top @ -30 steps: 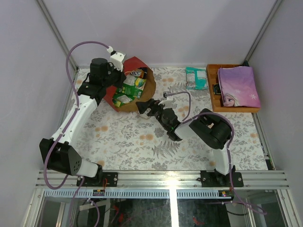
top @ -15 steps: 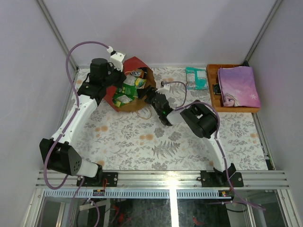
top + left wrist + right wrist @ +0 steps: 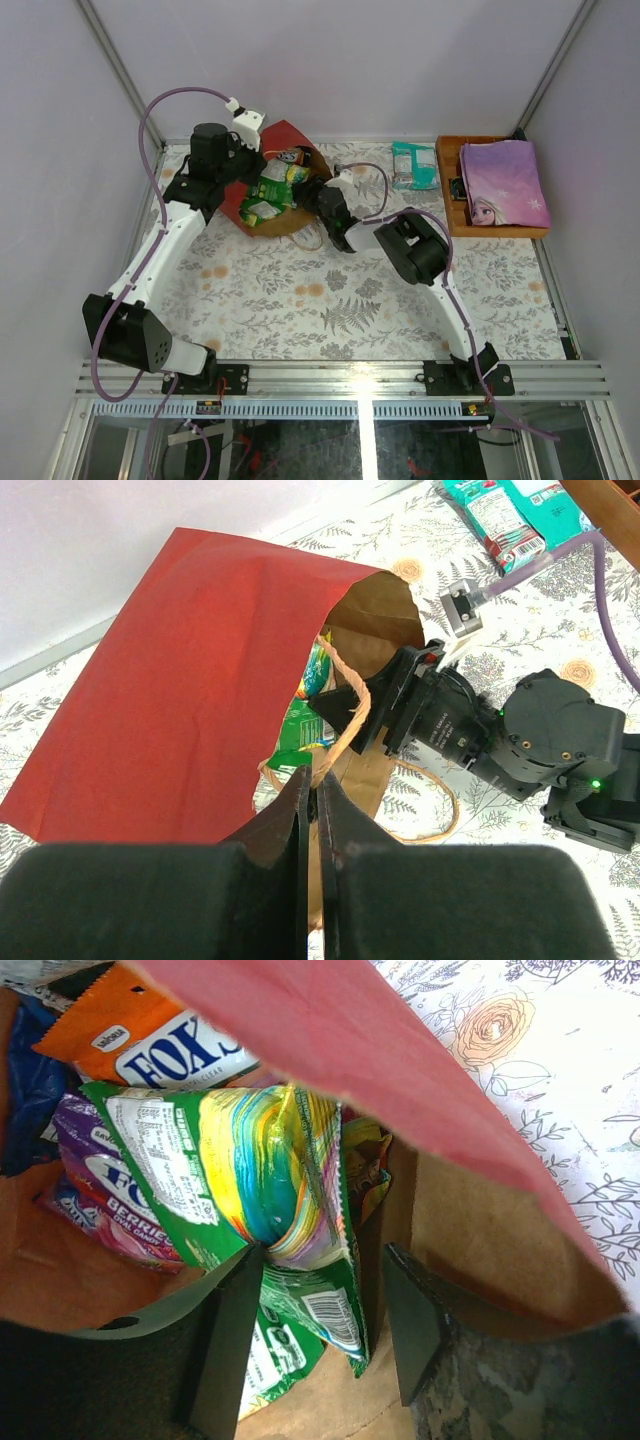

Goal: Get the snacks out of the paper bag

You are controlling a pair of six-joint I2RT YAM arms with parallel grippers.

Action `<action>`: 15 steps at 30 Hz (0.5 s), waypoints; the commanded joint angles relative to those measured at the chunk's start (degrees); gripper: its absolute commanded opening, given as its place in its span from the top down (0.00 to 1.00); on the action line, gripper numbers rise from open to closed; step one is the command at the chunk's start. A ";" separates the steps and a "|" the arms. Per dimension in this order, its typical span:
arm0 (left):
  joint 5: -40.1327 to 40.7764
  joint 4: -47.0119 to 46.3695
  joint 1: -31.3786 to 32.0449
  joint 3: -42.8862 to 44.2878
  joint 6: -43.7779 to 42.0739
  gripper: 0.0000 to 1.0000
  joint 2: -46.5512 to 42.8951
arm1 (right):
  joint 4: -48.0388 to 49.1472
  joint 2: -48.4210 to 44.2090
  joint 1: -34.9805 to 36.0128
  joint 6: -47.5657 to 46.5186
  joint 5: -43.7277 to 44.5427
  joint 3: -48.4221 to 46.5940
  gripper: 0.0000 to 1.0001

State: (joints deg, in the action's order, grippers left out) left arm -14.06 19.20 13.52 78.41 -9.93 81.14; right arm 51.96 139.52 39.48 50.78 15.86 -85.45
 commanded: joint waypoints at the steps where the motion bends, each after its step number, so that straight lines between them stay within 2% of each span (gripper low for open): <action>1: 0.12 -3.91 0.69 0.28 0.81 1.00 -2.06 | -1.24 2.08 -0.55 1.33 -0.06 -4.45 0.44; 5: 0.43 -3.90 0.76 0.12 0.74 1.00 -2.30 | -0.88 3.02 -0.55 1.43 -0.17 -5.60 0.50; 10: 0.98 -3.91 0.76 0.16 0.70 1.00 -2.16 | 5.02 0.57 -0.55 0.03 -0.99 -1.63 0.69; 14: 1.09 -3.91 0.84 0.13 0.70 1.00 -2.02 | 9.57 -4.12 -0.56 -0.68 -2.54 4.17 0.81; 15: 1.38 -3.91 0.81 0.09 0.60 1.00 -1.96 | 10.63 -5.71 -0.55 -0.64 -3.47 5.93 0.86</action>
State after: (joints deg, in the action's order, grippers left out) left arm -13.02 19.20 13.82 78.41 -9.85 81.01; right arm 55.94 141.14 39.20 51.42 14.22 -84.33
